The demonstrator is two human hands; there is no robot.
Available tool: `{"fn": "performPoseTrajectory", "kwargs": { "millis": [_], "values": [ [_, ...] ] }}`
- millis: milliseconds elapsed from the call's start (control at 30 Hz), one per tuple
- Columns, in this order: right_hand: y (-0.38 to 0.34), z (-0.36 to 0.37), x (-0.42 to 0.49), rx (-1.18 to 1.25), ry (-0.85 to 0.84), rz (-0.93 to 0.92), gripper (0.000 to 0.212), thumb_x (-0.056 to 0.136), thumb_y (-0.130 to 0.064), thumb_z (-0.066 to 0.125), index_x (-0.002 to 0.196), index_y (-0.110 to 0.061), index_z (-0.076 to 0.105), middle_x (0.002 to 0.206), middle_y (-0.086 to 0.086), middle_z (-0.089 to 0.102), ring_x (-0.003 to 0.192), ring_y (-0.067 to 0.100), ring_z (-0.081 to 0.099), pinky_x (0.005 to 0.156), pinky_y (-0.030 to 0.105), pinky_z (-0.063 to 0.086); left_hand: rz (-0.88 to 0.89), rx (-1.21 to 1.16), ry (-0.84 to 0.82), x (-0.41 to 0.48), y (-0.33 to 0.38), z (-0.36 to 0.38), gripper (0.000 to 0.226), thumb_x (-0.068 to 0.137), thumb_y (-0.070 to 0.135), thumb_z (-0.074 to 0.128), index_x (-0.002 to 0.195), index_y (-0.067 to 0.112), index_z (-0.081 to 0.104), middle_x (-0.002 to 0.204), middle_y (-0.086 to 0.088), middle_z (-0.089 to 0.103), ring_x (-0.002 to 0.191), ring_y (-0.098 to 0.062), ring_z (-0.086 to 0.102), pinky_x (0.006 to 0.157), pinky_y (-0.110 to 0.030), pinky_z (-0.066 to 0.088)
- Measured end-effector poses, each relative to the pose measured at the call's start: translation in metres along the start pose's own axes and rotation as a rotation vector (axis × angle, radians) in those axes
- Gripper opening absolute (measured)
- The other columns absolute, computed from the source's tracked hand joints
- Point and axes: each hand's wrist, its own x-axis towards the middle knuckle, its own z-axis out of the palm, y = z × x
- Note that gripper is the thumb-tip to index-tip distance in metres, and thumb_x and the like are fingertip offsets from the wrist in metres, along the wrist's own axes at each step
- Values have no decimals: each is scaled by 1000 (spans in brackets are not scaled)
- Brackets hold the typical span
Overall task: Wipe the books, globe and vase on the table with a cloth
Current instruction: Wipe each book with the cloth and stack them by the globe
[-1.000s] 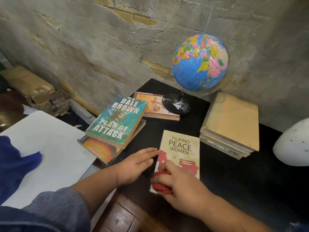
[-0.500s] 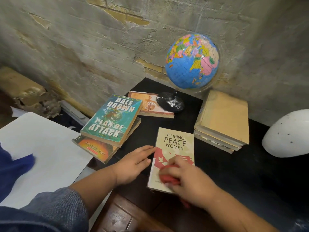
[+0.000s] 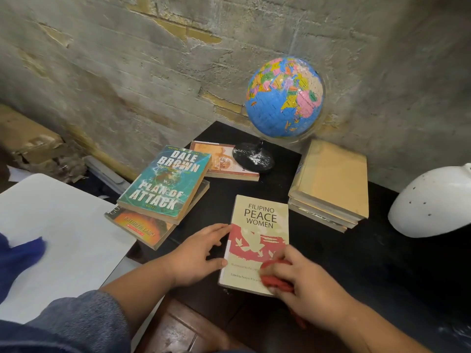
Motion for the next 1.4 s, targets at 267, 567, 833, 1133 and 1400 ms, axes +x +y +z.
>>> {"fn": "performPoseTrajectory", "kwargs": {
  "millis": [267,567,833,1133,1400],
  "values": [
    [29,-18,2,202,147,233,21,86,-38,68,104,-48,66,111,-28,41,108,-3,48,90,14,42,-315,10,267,-11,8,10,17,82,40,68,89,28,59,82,8,64,71,-4,61,65,-19,50],
    [23,-24,2,515,147,355,12,88,-28,66,82,-30,76,95,-13,66,94,-5,60,82,12,44,-548,-876,-106,-24,17,19,26,90,20,61,105,-1,64,96,-19,73,79,-24,70,66,-25,54],
    [21,-29,-4,820,-121,434,32,91,-19,63,122,-22,59,103,-8,73,95,1,67,78,6,44,-275,-768,-42,-35,29,-26,25,84,19,69,95,-3,69,93,-24,71,78,-24,68,66,-23,54],
    [33,-46,-23,1295,2,132,73,73,-25,75,138,-20,42,120,21,65,114,34,62,95,34,51,-163,-795,-130,-20,48,-41,32,79,28,72,101,5,71,91,-17,69,78,-21,64,67,-25,53],
    [81,-103,-35,1346,390,352,60,71,-28,78,127,-19,58,113,9,71,102,20,69,78,20,56,-233,-607,180,96,109,-12,18,89,18,65,100,4,69,70,-3,61,58,-8,53,53,-17,46]
  ]
}}
